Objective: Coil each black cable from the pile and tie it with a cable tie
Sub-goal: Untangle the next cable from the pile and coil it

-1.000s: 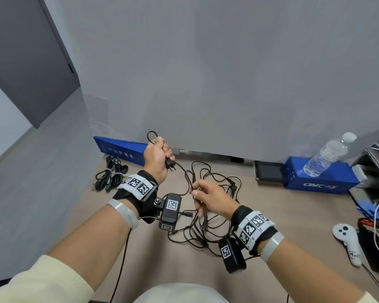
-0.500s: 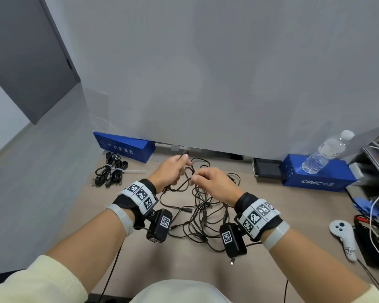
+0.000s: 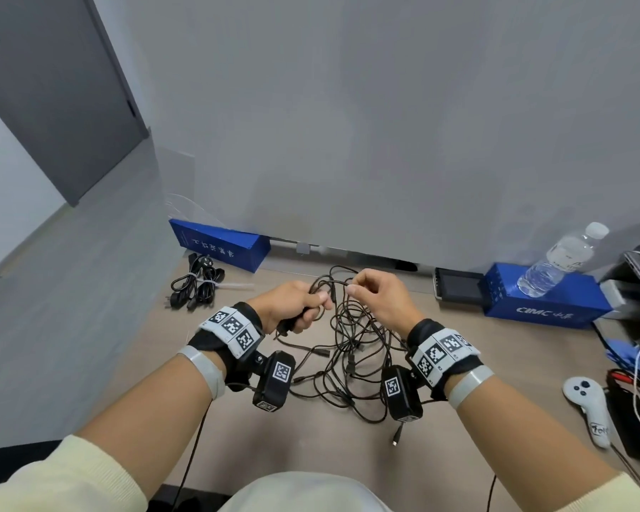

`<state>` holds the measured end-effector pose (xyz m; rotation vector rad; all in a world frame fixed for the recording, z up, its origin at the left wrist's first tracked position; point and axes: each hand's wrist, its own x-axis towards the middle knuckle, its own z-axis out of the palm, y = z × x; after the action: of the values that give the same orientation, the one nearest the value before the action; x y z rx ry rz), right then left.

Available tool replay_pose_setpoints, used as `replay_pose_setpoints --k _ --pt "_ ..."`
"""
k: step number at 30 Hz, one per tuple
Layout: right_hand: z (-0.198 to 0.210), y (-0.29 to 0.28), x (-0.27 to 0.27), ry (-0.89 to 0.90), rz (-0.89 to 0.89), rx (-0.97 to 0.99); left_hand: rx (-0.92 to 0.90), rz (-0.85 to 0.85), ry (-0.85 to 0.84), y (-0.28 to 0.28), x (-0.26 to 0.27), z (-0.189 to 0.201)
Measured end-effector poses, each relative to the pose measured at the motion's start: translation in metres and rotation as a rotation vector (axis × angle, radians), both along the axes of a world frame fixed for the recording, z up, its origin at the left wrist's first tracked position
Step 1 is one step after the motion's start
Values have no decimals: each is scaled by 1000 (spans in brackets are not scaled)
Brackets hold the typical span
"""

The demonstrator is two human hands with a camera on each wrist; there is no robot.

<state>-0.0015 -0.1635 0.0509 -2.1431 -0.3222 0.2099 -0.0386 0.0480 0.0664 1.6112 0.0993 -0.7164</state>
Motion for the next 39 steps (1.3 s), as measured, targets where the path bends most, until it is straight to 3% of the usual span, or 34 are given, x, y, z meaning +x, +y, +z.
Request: replay_pose_setpoints --k 3,7,15,19,25,27,30,33,36,39 --pt "-8 -15 1 3 -67 -75 -98 116 20 10 0 -1" --pt "-1 -1 -9 15 -39 -179 -84 201 -56 -7 -6 2" --pt "22 24 -23 175 111 -14 -115 436 -184 -37 2 9" --pt "11 19 -26 244 164 73 -116 611 -280 -35 11 21" --pt "-10 8 -37 366 288 16 -577 873 -119 -20 21 29" --pt "-11 11 -39 367 321 -12 -588 1010 -96 -20 26 24" --pt "-8 18 -39 357 385 -111 -466 1132 -118 -23 28 15" --pt "-2 20 -39 318 491 -226 -268 1039 -157 -24 24 8" --pt "-2 20 -37 277 551 -304 -215 774 -112 -21 20 11" --pt "1 19 -35 242 531 -273 70 519 -153 -15 23 9"
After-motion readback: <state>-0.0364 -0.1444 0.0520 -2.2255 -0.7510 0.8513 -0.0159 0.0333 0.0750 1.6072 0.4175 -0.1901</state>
